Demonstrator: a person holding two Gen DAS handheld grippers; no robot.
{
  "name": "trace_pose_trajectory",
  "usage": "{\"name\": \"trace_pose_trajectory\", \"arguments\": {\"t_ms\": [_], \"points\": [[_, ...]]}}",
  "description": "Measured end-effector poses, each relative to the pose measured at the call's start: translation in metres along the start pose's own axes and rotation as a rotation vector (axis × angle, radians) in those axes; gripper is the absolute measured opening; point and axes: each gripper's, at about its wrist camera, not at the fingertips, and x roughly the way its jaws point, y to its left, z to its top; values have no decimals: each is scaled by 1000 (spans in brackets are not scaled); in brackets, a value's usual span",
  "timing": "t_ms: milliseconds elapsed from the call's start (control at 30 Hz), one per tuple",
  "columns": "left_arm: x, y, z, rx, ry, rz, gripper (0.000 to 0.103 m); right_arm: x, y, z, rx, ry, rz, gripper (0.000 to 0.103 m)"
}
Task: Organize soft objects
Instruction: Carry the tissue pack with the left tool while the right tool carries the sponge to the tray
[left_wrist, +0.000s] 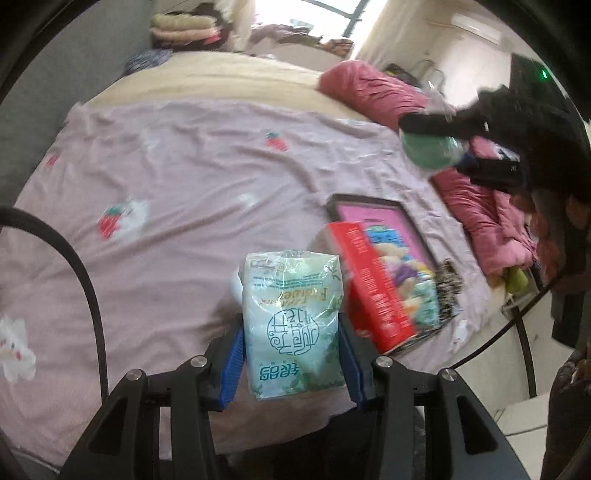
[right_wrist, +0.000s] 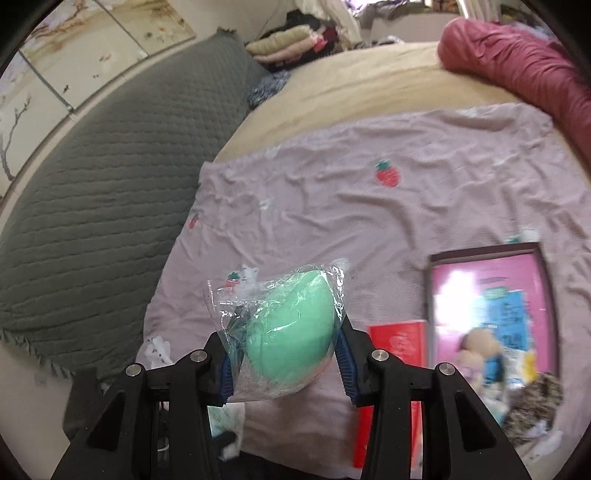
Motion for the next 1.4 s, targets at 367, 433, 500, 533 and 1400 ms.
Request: {"name": "trace_pose_trajectory", "arguments": {"t_ms": [367, 433, 500, 533, 1400], "points": [[25, -123, 35, 207, 11, -90, 47, -99, -98, -30, 72, -103, -143, 46], [32, -139, 37, 233, 21, -100, 47, -109, -112, -34, 88, -114, -150, 46], [40, -156, 39, 262, 31, -106, 47, -118, -128, -40, 106, -118, -161, 46], [44, -163, 39, 273, 36, -108, 47, -121, -132, -42, 110, -122, -164, 46], [172, -236, 42, 380, 208, -38, 47, -83, -233, -68, 164, -112, -276, 46]]}}
